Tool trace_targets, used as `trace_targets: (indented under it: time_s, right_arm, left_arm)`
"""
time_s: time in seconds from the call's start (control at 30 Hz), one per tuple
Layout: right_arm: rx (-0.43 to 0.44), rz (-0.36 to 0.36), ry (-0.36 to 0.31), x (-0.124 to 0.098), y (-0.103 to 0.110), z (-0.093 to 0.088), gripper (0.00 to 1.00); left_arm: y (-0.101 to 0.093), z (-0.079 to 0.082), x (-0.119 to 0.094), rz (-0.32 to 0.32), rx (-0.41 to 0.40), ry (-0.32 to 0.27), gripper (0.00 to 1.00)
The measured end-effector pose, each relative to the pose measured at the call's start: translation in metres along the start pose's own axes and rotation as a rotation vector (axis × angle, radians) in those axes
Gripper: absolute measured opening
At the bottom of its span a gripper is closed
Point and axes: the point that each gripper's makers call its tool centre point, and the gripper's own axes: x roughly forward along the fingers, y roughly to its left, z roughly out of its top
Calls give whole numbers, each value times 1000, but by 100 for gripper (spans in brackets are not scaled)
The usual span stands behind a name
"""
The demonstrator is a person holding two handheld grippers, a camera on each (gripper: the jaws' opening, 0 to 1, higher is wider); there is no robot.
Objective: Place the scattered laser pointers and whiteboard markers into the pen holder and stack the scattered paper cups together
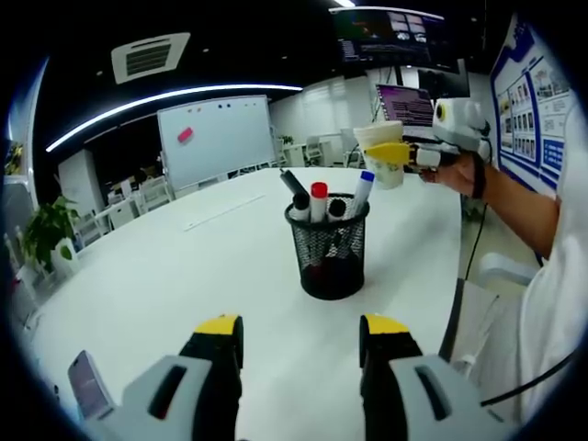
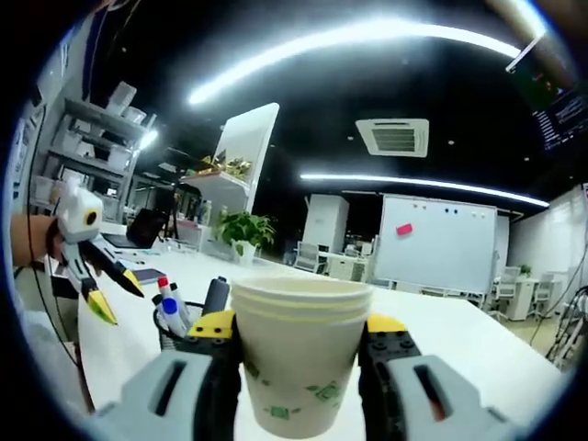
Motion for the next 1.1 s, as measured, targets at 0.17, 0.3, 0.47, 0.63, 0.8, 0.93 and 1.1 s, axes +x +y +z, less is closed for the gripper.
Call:
trace_targets:
  time_s: [0.17, 0.3, 0.47, 0.63, 0.8, 0.93, 1.1]
  right_arm:
    - [20, 10, 6, 1, 3, -4, 50]
    - [31, 30, 7, 1, 9, -9, 50]
    - [24, 43, 30, 3, 13, -15, 50]
    - [35, 41, 34, 4, 12, -17, 50]
    - [48, 35, 39, 3, 10, -19, 50]
    - [52, 49, 56, 4, 14, -26, 50]
    - [54, 60, 86, 6, 18, -35, 50]
  left_arm:
    - [1, 0, 0, 0, 5, 2, 52]
    - [1, 2, 0, 2, 8, 1, 52]
    - [0, 2, 1, 0, 6, 2, 52]
    - [-2, -2, 1, 0, 5, 12, 51]
    - [-2, -1, 0, 2, 4, 9, 51]
    - [-3, -1, 0, 3, 5, 11, 51]
    - [-4, -2, 1, 0, 5, 15, 51]
